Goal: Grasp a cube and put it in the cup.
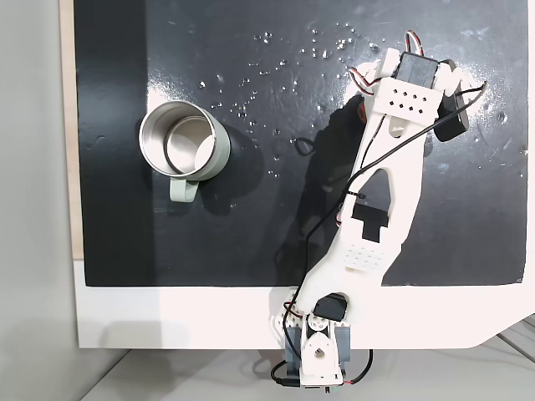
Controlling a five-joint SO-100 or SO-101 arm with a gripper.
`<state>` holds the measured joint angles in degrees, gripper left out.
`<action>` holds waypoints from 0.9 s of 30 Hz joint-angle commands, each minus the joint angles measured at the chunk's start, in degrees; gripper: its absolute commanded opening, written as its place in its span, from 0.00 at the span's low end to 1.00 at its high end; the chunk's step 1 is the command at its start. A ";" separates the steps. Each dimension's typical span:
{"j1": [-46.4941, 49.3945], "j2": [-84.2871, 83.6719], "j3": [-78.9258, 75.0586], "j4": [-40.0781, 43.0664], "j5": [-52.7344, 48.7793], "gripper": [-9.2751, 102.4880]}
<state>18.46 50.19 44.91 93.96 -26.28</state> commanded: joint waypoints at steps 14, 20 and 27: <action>0.09 -0.62 -4.22 -0.62 -0.88 0.20; 0.62 -0.62 -4.31 -0.62 -0.97 0.16; 0.79 -0.44 -5.19 0.18 -0.79 0.12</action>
<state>18.46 48.87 43.86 93.87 -26.81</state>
